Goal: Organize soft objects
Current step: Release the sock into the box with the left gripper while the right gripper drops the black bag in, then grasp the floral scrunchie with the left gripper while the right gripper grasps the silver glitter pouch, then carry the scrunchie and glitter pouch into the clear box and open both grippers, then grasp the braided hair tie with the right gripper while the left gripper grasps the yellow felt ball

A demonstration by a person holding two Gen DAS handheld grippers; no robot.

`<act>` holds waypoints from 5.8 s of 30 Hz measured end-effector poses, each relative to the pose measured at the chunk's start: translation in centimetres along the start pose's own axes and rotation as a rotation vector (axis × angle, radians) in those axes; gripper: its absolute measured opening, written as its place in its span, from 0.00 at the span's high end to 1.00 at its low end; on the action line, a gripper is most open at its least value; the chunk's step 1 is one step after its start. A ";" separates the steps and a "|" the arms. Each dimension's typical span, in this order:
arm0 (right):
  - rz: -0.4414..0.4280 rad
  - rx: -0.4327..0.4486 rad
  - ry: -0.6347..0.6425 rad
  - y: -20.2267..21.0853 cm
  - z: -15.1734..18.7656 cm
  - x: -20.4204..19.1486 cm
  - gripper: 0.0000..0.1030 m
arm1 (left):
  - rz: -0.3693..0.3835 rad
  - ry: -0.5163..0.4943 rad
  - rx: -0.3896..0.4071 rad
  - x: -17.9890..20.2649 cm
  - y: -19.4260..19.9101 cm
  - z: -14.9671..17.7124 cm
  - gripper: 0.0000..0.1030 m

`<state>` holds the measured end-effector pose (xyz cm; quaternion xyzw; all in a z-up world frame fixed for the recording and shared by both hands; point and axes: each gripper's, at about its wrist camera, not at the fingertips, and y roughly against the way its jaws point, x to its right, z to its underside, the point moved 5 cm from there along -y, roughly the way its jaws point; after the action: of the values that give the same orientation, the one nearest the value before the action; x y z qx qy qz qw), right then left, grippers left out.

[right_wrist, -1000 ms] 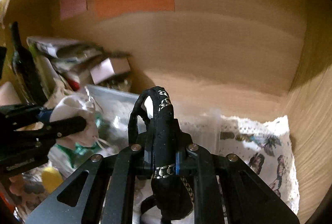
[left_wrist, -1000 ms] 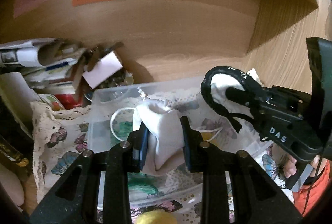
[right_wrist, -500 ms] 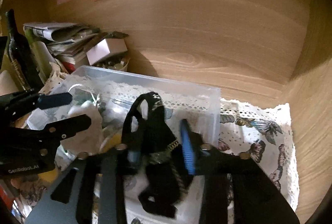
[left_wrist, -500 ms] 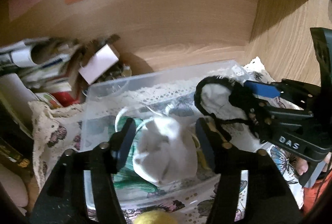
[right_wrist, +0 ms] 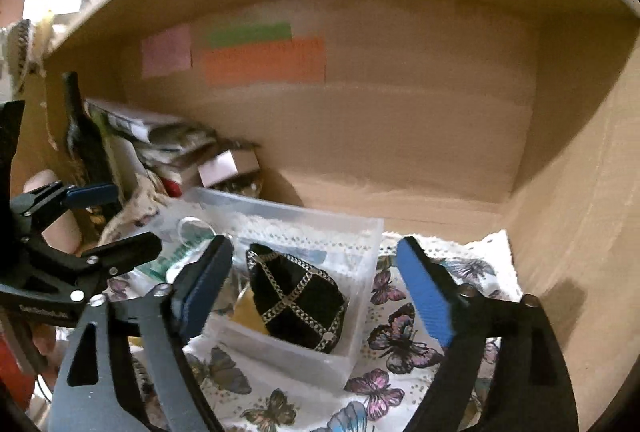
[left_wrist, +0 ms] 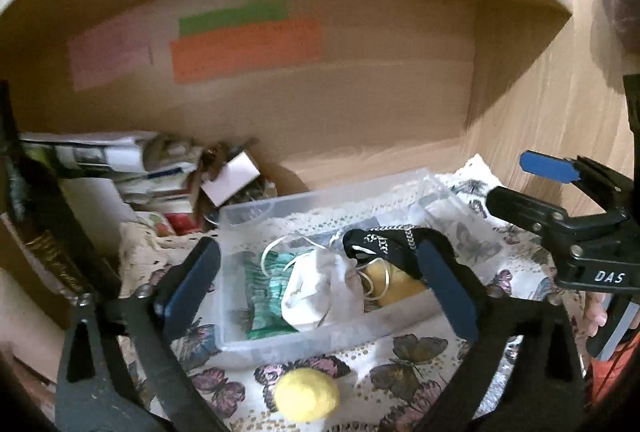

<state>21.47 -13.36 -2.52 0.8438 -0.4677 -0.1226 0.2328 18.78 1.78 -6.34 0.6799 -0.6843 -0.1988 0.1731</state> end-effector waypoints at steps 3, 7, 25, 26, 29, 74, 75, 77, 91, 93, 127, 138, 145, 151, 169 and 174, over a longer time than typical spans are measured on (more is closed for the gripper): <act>-0.020 0.015 0.013 1.2 0.5 -0.7 0.17 | 0.006 0.011 0.024 0.0 2.1 0.5 0.00; -0.046 0.018 0.026 2.8 2.1 -1.5 0.17 | 0.023 0.029 0.027 -0.2 3.9 1.6 0.00; -0.116 -0.193 0.011 2.8 11.9 -4.9 0.17 | 0.099 -0.015 -0.122 3.2 5.8 10.8 0.00; -0.119 -0.203 0.009 2.7 12.3 -5.1 0.17 | 0.106 -0.013 -0.133 3.3 5.7 11.2 0.00; -0.129 -0.232 -0.002 2.3 13.4 -5.4 0.17 | 0.114 -0.015 -0.159 3.3 5.4 12.3 0.00; -0.070 0.003 -0.129 4.5 6.8 -1.4 0.83 | 0.168 0.094 0.009 0.7 5.9 5.7 0.89; -0.067 0.015 -0.129 4.5 6.3 -1.3 0.83 | 0.163 0.097 0.021 0.5 6.0 5.2 0.89; -0.061 0.039 -0.125 4.4 5.3 -1.0 0.83 | 0.141 0.105 0.045 -0.1 6.0 4.1 0.89; -0.071 0.062 -0.076 0.4 1.0 -1.0 0.83 | 0.035 0.128 0.038 -3.1 1.0 0.2 0.89; -0.072 0.043 -0.069 -0.5 0.9 -1.2 0.83 | 0.023 0.124 0.020 -3.3 0.0 0.2 0.89; -0.068 -0.050 -0.054 -3.8 2.0 -1.6 0.34 | 0.027 0.073 -0.116 -2.3 -3.7 1.9 0.27; -0.163 -0.016 -0.017 0.0 3.5 -4.1 0.28 | 0.005 0.008 -0.004 -1.4 1.7 2.0 0.01; -0.229 -0.084 0.021 0.2 6.4 -6.6 0.28 | -0.008 0.045 -0.022 -2.5 2.8 4.0 0.01; -0.318 -0.210 0.075 -2.2 8.9 -10.0 0.31 | -0.026 0.078 -0.055 -3.8 2.9 5.8 0.01; -0.376 -0.387 0.188 -6.4 11.6 -14.2 0.92 | -0.002 0.107 -0.172 -4.7 1.0 9.5 0.01; -0.316 -0.344 0.162 -5.5 11.4 -12.5 0.94 | 0.026 0.093 -0.197 -3.9 0.0 9.5 0.01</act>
<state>13.98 -3.44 -15.29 0.8614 -0.2819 -0.1672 0.3880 13.97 6.03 -14.40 0.6593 -0.6613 -0.2310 0.2734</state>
